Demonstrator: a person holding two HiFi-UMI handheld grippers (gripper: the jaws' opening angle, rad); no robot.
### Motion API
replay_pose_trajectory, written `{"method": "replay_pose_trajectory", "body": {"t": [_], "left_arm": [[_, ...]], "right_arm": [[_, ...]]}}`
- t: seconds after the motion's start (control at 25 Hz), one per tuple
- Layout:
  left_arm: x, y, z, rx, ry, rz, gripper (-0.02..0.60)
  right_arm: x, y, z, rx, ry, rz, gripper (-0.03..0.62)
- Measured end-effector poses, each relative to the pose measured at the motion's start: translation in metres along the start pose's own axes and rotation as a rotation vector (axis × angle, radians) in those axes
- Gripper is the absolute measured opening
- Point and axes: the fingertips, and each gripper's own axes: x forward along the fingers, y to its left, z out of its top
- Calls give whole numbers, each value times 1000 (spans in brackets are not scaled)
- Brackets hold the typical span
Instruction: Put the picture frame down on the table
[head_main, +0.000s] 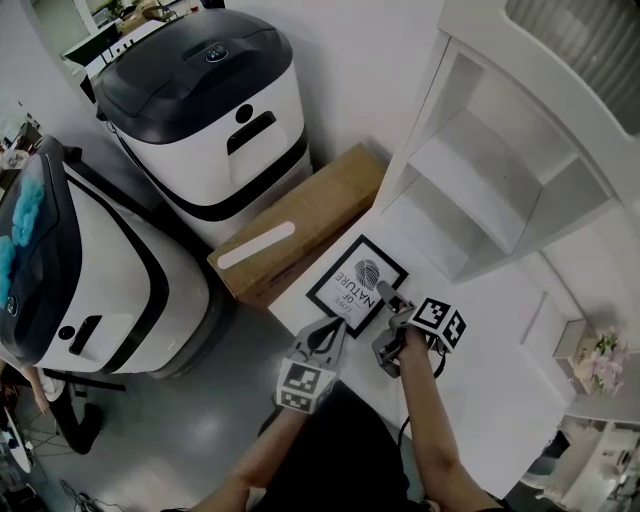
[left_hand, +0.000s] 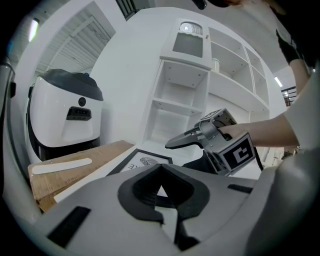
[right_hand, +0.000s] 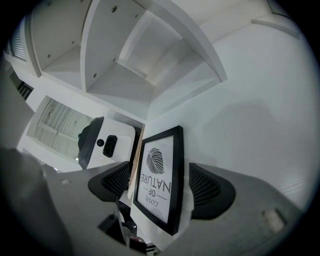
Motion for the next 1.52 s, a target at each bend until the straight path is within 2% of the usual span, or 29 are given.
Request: {"method": "replay_pose_trajectory", "body": {"t": [0.24, 0.44, 0.76, 1.28, 1.52], "left_arm": [[5, -7, 10, 9, -4, -21, 11], [8, -11, 17, 17, -3, -36, 11], [17, -19, 35, 43, -20, -67, 11], [15, -35, 68, 92, -67, -112, 11], [11, -42, 91, 122, -114, -130, 11]], "right_arm": [[-14, -3, 3, -49, -35, -1, 364], [-26, -6, 3, -28, -50, 18, 364], [-50, -3, 15, -108, -123, 12, 364], [-109, 33, 44, -342, -396, 31, 364], [-136, 62, 49, -557, -540, 47, 364]]}}
